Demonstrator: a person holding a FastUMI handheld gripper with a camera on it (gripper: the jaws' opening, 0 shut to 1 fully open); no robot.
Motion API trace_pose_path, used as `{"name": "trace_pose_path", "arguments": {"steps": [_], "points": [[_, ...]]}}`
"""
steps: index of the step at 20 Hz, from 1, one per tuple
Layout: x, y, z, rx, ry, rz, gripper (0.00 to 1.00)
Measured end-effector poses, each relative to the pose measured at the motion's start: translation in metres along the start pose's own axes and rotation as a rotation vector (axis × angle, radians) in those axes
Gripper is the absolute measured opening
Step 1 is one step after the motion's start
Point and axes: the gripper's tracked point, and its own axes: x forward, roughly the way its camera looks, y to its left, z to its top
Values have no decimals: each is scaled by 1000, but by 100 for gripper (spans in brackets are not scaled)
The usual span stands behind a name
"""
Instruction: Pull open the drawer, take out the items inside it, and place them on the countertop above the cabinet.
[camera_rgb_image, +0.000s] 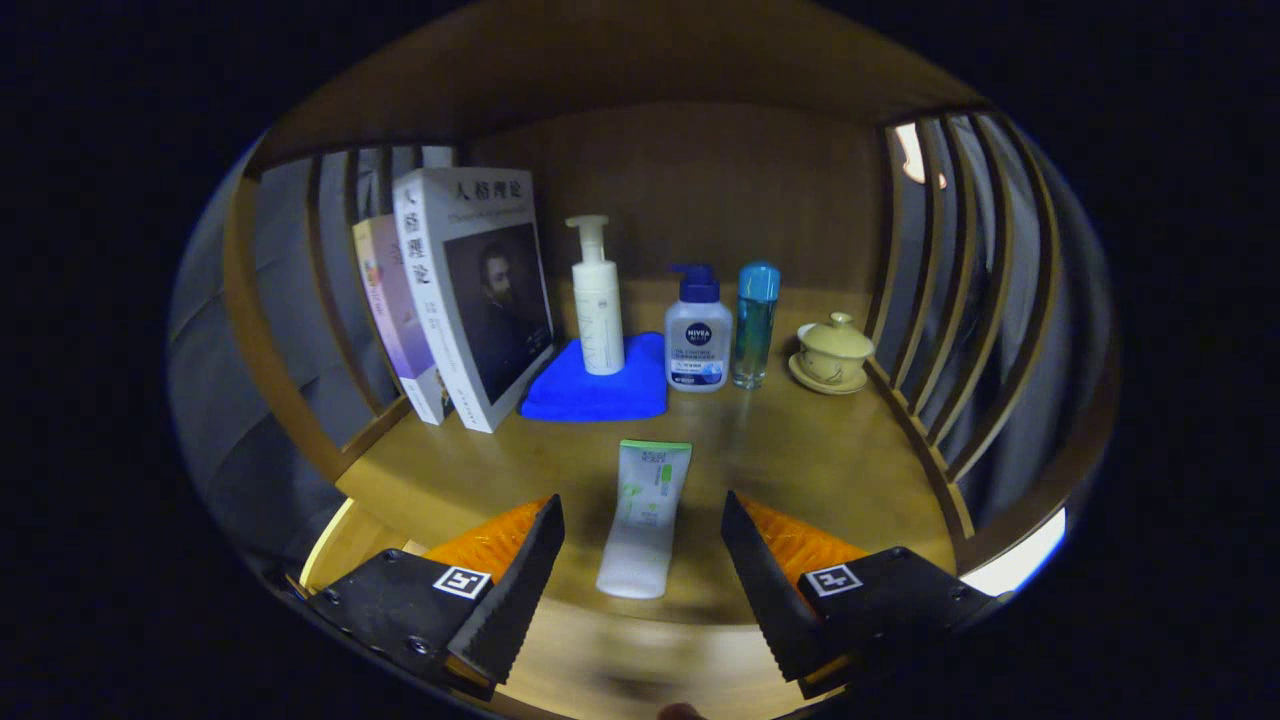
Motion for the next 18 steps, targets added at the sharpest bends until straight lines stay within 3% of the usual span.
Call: {"name": "trace_pose_path", "arguments": {"steps": [9, 18], "points": [[-101, 31, -32, -10, -284, -41, 98], [-174, 63, -82, -73, -473, -82, 98]]}}
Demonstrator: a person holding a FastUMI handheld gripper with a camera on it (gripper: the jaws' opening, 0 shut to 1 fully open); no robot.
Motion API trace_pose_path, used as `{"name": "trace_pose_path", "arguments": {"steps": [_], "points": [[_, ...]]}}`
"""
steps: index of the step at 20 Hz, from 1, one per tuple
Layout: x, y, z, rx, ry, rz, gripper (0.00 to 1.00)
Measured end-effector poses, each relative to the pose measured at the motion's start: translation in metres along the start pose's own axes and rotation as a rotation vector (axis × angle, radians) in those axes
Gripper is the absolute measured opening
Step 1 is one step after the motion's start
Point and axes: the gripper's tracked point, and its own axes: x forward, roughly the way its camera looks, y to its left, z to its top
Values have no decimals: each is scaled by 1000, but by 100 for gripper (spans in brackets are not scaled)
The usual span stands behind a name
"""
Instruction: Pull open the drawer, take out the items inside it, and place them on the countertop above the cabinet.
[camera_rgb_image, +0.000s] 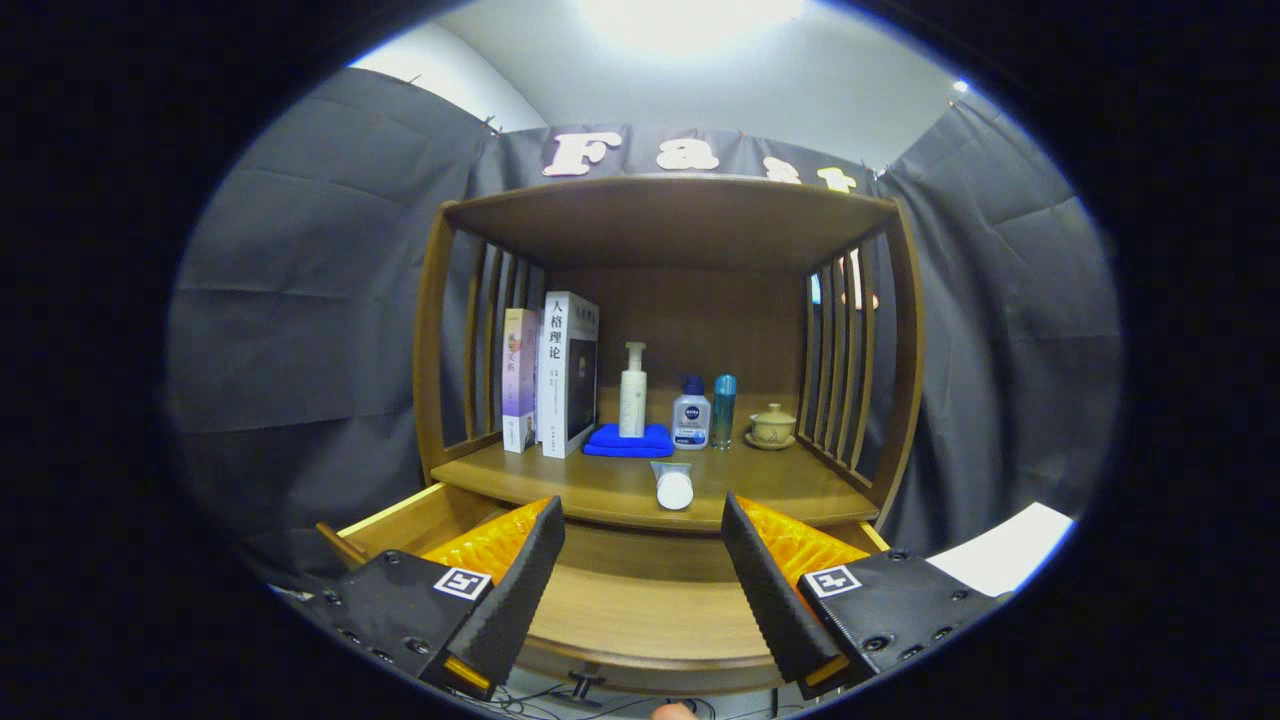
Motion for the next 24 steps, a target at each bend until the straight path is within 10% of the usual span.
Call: {"name": "trace_pose_path", "arguments": {"steps": [24], "points": [[-46, 30, -154, 20, 129, -76, 100]]}}
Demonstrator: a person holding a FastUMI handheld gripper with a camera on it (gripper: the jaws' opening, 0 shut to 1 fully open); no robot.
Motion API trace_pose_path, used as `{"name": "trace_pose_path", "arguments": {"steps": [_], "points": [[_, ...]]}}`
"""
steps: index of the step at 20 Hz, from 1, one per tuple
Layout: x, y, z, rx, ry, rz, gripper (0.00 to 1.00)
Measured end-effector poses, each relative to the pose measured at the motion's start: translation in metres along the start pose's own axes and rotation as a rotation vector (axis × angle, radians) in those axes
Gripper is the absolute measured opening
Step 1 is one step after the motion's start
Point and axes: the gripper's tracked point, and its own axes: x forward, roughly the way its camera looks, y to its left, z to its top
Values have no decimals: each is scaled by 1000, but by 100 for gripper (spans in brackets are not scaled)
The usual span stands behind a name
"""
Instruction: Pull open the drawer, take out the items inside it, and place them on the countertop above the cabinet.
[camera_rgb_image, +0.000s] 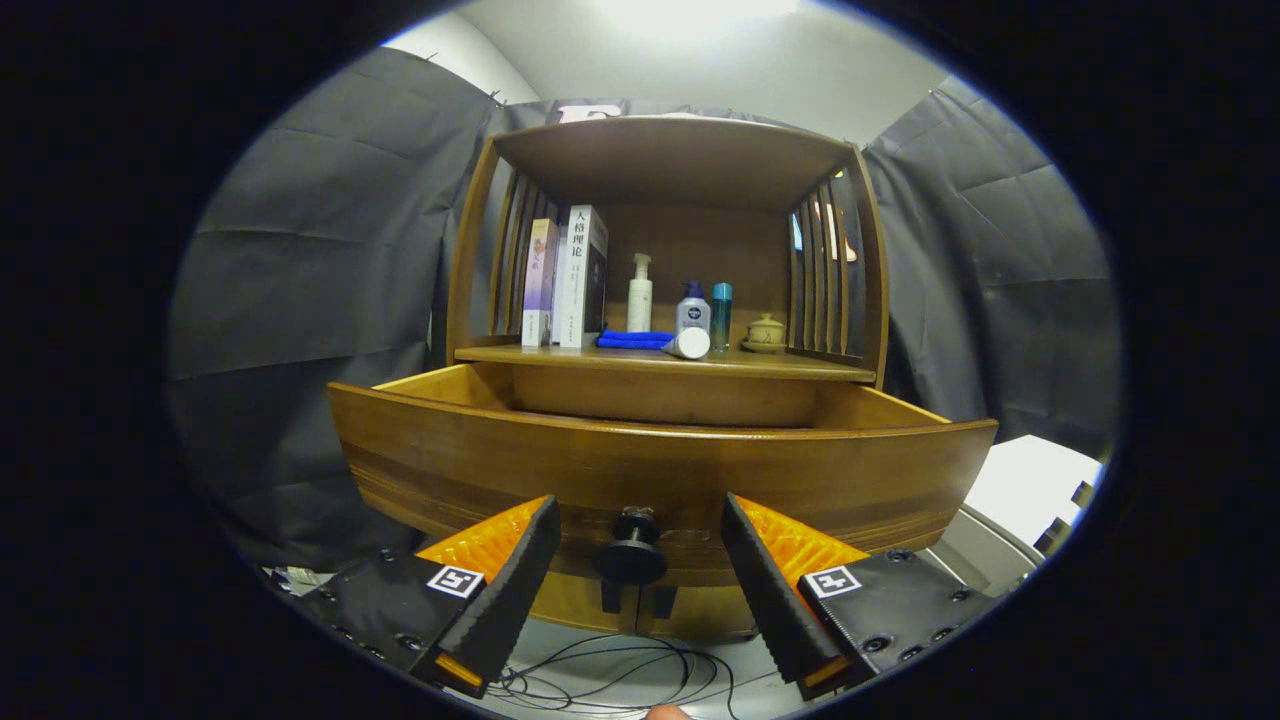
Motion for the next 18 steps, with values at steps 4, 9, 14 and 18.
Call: {"name": "trace_pose_path", "arguments": {"steps": [4, 9, 14, 18], "points": [[12, -12, -3, 46, 27, -56, 99], [25, -7, -3, 1, 23, -45, 97], [44, -6, 2, -4, 28, -50, 98], [72, -6, 13, 7, 36, -53, 98]]}}
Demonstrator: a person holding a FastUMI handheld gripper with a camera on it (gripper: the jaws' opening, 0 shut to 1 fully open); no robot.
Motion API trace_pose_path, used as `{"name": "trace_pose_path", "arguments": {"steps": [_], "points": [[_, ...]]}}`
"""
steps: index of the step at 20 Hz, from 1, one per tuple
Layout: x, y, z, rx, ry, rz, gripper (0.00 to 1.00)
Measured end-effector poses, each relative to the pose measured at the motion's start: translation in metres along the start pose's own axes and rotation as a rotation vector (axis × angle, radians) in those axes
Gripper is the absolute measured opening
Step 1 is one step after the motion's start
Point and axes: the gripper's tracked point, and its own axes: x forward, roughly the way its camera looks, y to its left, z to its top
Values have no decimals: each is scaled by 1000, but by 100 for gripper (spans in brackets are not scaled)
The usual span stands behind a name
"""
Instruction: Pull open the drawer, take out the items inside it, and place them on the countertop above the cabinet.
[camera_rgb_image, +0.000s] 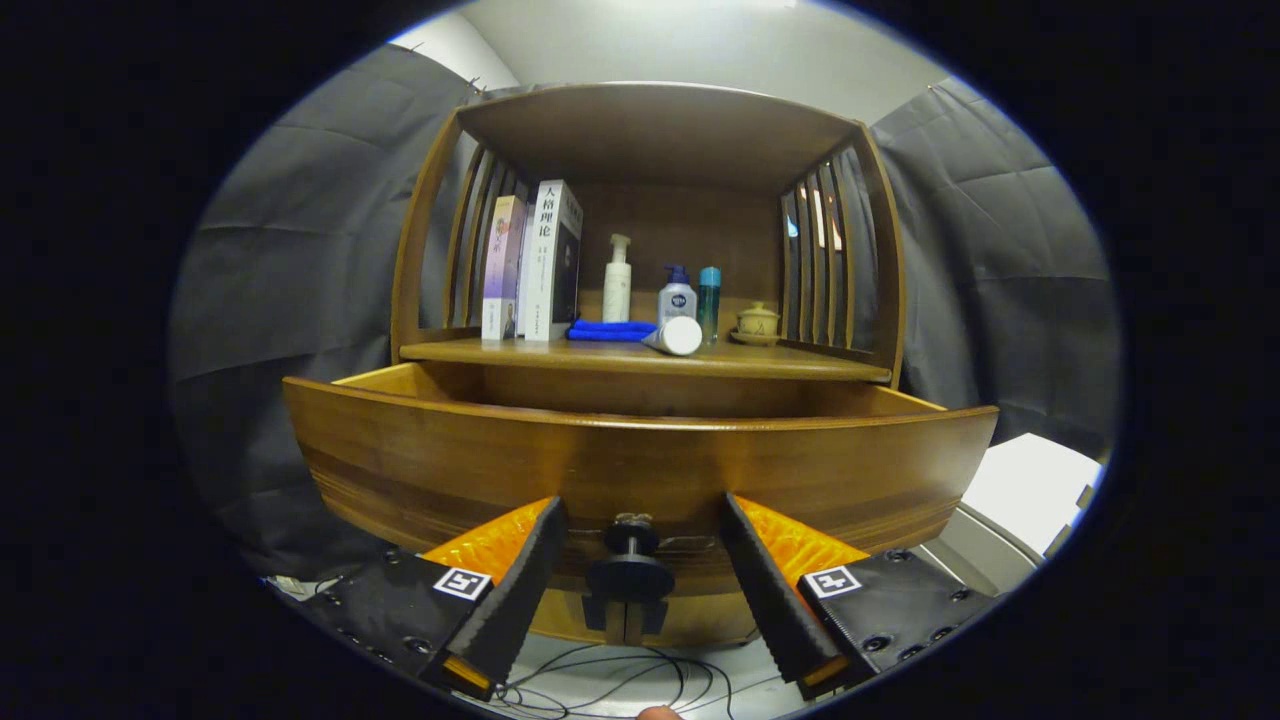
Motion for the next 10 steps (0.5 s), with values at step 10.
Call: {"name": "trace_pose_path", "arguments": {"steps": [10], "points": [[52, 1, 11, -4, -4, -25, 98]]}}
